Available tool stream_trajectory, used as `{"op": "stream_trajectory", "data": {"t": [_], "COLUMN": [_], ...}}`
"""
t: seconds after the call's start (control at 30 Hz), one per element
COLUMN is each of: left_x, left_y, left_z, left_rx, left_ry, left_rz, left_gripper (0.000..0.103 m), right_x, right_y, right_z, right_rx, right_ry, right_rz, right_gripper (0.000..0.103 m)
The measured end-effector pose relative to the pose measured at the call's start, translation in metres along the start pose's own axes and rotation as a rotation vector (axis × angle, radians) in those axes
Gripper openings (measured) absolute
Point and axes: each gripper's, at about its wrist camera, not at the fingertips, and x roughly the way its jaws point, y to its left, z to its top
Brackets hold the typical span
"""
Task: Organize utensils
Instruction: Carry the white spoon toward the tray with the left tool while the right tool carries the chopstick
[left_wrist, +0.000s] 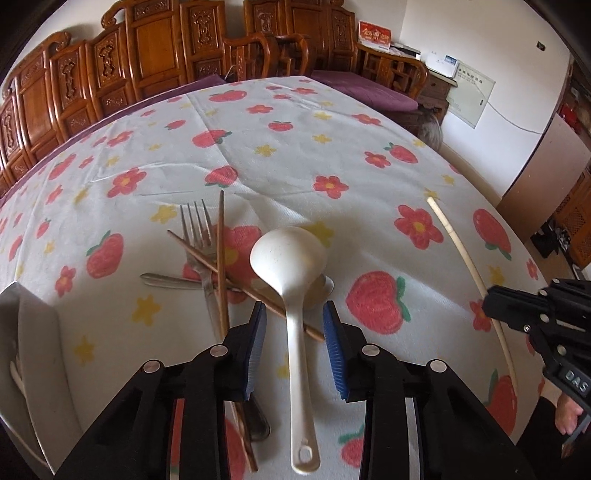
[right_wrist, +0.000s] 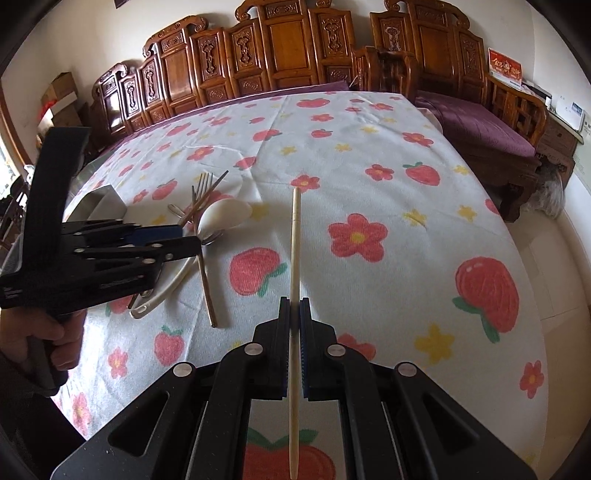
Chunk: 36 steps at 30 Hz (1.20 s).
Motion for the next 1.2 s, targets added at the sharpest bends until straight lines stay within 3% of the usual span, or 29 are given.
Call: {"op": "stream_trajectory", "data": {"t": [0.4,0.6,0.8,1.2], "left_x": [0.013,0.006,-0.022,-0.096], "left_y": [-0.003,-0.002,-0.004,0.004], "left_z": [0.007,0.003,0.001,0.003], "left_rx": [0.020,0.025,0.026,0.003], "left_ry": [0.025,0.022,-0.014,-0.096], "left_rz": [0.042,0.037,0.046,0.067], "left_gripper": [0.011,0.008,0.002,0.002], "right_x": [-0.005,-0.009,-0.019,-0.047], "right_y": [0.001,0.004,0.010,0.029], "right_z": [0.003,0.004,0.007,0.016], "right_rx": [0.006,-0.007,-0.022,-0.052], "right_ry": [-0.013,-0.024,-0.047,-0.107], "right_rz": [0.014,0.011,0.007,0.028], "right_gripper": [0.006,0.006,0.006,0.006]}}
